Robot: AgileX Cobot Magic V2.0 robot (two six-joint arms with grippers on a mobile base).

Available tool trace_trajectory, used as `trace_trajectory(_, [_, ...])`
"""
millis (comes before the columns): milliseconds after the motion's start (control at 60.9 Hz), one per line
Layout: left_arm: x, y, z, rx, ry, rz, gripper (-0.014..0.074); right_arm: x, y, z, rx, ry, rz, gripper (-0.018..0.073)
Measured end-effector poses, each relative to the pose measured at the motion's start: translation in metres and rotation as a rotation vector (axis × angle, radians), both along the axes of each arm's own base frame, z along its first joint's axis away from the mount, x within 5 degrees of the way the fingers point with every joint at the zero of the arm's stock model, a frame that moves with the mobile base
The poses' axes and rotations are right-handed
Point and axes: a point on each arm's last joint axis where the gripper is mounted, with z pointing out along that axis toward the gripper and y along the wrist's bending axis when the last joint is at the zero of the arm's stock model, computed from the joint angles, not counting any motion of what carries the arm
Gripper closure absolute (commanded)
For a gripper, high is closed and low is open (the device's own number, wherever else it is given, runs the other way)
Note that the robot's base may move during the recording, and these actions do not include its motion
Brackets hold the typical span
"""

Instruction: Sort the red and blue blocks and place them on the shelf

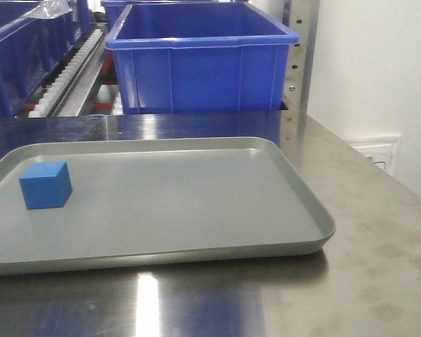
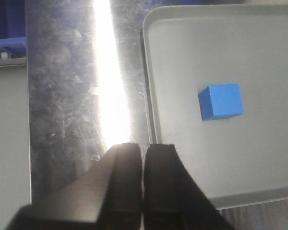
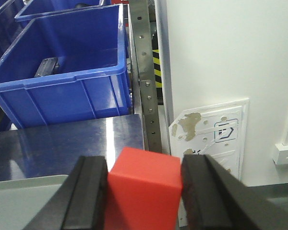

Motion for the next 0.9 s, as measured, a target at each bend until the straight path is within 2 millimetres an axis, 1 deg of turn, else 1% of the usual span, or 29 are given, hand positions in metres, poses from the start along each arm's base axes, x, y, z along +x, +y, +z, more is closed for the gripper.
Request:
trace_trajectory(115, [0.004,-0.002,-0.004,0.001,0.025,-0.01,0.047,0.0,0.0,0.0,0.0,0.0,0.0,0.0511])
trace_trajectory(328, [0.01,-0.018,-0.01,0.002,0.058,-0.087,0.047,0.0,0.0,0.0,0.0,0.0,0.0,0.0511])
trace_trajectory(657, [0.031,-0.049,-0.011,-0.018,0.07,-0.171,0.0469,0.0,0.0,0.0,0.0,0.0,0.0,0.0511])
trace_trajectory(903, [0.047,-0.074,-0.025,-0.039,0.078,-0.202,0.0469,0.0,0.0,0.0,0.0,0.0,0.0,0.0511])
